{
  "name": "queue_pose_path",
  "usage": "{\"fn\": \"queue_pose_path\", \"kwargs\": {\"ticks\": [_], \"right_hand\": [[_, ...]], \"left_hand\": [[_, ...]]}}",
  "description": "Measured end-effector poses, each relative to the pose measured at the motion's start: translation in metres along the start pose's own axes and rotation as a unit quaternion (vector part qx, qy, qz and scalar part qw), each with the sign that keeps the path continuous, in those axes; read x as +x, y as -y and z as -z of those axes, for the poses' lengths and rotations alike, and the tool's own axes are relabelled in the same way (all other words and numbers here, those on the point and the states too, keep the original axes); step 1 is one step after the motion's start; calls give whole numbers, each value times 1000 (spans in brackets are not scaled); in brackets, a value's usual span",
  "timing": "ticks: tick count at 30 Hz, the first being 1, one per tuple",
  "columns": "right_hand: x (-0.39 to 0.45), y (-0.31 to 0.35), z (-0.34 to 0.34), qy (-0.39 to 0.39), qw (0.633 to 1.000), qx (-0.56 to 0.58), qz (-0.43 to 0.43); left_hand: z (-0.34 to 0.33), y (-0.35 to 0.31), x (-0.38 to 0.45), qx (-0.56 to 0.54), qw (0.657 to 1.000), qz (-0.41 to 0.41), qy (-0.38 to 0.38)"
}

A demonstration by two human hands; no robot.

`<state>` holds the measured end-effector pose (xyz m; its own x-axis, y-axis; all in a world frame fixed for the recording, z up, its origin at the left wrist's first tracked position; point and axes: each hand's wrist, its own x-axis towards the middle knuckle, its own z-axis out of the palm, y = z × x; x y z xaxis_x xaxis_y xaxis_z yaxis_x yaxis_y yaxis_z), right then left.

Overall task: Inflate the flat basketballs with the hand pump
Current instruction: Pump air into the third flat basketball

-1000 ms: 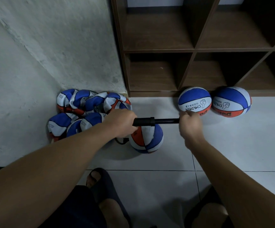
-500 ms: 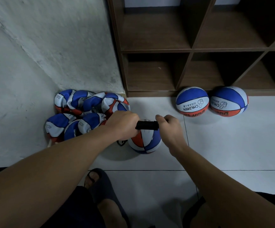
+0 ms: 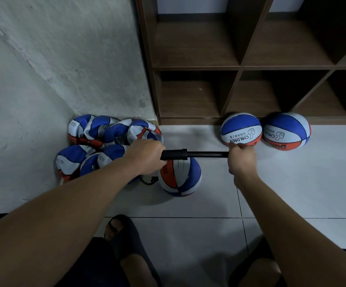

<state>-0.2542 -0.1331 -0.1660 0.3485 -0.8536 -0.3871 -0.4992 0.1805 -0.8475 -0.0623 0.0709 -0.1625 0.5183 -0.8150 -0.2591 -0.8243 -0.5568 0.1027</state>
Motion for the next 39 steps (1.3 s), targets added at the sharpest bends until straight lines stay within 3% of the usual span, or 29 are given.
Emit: {"fn": "queue_pose_path", "kwargs": {"ticks": [6, 14, 17, 20, 22, 24, 26, 28, 31, 35, 39], "right_hand": [[-26, 4, -35, 30, 995, -57, 70], [-35, 9, -68, 93, 993, -38, 67], [-30, 10, -71, 170, 982, 76, 5], [-25, 2, -75, 218, 947, 223, -83], [-25, -11, -79, 248, 930, 251, -104], [-25, -25, -82, 278, 939, 190, -76], [-22, -40, -82, 301, 952, 57, -9], [-19, -49, -77, 310, 943, -88, 78], [-12, -56, -63, 286, 919, -213, 167], [-7, -67, -40, 261, 861, -387, 204], [1, -74, -26, 185, 846, -455, 205]], "left_hand": [[8, -22, 2, 15, 1000, -12, -20], [3, -23, 1, 19, 1000, -9, -19], [0, -11, 0, 5, 1000, 16, -17], [-1, 5, 3, -47, 996, 75, -25], [-3, 17, 8, -92, 988, 122, -29], [-9, 26, 12, -97, 982, 161, -24], [-17, 33, 16, -95, 977, 190, -15], [-25, 37, 18, -106, 974, 200, 2], [-38, 43, 19, -145, 964, 219, 38], [-55, 41, 19, -240, 936, 240, 95], [-77, 16, 28, -341, 911, 197, 119]]}}
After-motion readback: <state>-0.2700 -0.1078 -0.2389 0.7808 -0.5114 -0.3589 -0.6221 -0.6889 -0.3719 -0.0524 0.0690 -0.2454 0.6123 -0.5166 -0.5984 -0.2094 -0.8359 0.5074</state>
